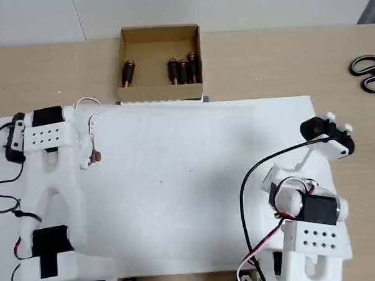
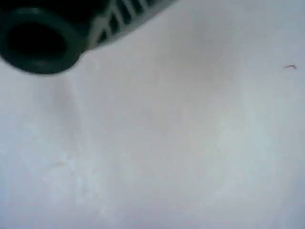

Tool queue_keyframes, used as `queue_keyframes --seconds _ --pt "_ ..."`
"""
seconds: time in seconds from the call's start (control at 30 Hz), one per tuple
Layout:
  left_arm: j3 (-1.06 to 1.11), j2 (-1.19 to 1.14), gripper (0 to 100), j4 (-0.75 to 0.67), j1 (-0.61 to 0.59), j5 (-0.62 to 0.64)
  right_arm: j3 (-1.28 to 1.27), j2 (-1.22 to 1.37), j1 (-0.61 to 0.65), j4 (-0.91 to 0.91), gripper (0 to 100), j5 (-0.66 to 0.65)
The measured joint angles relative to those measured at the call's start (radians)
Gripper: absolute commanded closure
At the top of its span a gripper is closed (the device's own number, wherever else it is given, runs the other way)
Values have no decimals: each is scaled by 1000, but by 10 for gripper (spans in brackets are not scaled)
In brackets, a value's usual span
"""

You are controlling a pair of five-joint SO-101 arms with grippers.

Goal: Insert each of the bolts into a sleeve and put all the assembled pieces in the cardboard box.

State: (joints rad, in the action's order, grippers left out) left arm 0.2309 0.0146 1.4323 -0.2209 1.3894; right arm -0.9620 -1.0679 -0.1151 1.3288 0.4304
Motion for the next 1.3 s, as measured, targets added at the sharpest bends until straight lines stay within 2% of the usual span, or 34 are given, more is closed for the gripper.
queue_keyframes --seconds 0.17,0.33,0.57,0.8,0.97,1.23,1.3 --pt "0 0 721 0 0 -17 0 0 0 0 996 0" --pt "0 0 712 0 0 -52 0 0 0 0 996 0" --pt "-21 0 712 40 0 -459 0 0 0 0 996 0" --pt "-235 0 712 272 -61 -769 0 0 0 0 996 0" --pt "-305 0 712 295 -132 -902 0 0 0 0 996 0" --pt "-310 0 712 298 -163 -931 0 0 0 0 996 0" --pt "-310 0 712 298 -167 -982 0 0 0 0 996 0"
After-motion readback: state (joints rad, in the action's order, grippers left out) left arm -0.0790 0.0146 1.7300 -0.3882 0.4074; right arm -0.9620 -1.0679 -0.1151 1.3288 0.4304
